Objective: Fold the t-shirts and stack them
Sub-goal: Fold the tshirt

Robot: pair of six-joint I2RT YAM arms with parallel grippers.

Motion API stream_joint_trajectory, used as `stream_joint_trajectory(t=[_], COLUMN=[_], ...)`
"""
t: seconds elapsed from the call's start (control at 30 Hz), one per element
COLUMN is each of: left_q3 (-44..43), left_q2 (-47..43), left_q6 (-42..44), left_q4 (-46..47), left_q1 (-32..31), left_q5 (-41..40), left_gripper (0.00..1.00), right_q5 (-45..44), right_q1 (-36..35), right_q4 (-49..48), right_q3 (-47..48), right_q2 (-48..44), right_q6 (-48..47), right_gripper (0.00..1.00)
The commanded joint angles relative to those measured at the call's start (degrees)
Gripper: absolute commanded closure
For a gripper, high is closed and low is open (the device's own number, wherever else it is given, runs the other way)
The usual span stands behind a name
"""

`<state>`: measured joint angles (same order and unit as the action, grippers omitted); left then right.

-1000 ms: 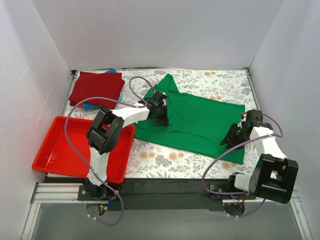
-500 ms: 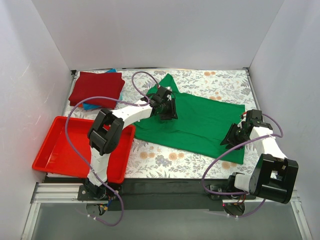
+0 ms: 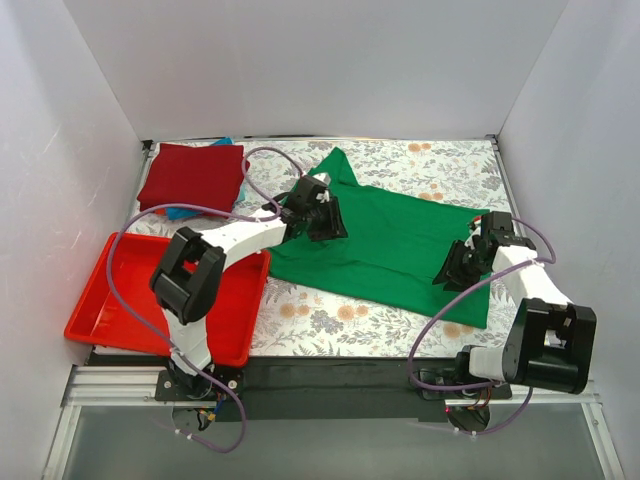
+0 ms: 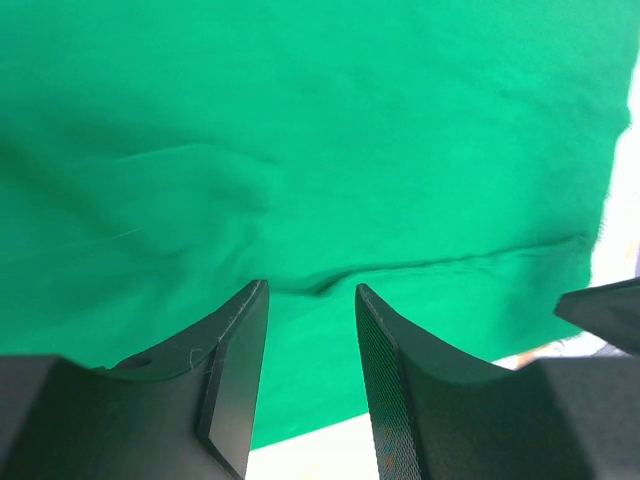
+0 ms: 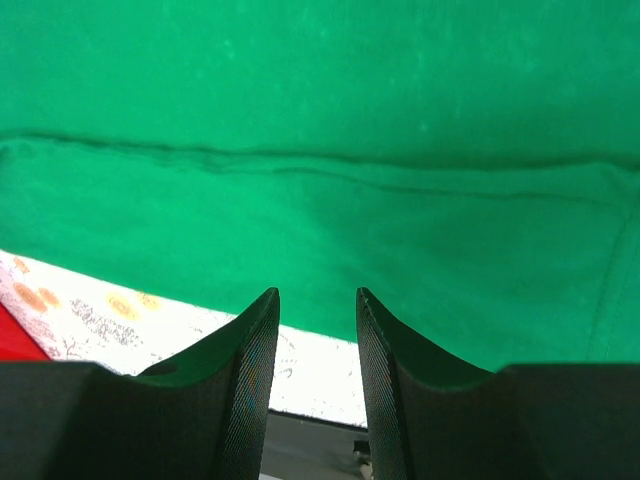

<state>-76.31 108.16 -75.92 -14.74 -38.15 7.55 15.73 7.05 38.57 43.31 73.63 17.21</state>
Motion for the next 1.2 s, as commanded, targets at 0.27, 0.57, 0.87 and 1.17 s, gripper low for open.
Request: stream_joint_trajectory(t=[0.27,0.57,0.87,1.17], left_q3=[15.22,17.43,19.53,22.17], left_q2=[-8.06,-5.07,-5.77,-8.4], left_q6=[0.16,0.6,-3.18,-8.27], left_q4=[3.93,4.81,5.34,4.99], left_q1=[6.25,6.16,2.03,-3.07], left_q5=[-6.76,-4.74,-1.58,-1.48], left_gripper=[0.61,0.6,0.6,0.6], right_q5=[-1.57,-5.45,-2.72,-5.09], right_q1=[-0.11,4.37,15.01,19.4], right_q4=[-7.45,-8.07,-6.4,-5.52], right_q3=[0.46,-5.59,-7.1,-4.9], right_q2=[11.71,13.22,8.21,7.32], right_q6=[0.1,1.33,0.54,0.28], right_gripper=[0.58,0.59,0.59,0.58])
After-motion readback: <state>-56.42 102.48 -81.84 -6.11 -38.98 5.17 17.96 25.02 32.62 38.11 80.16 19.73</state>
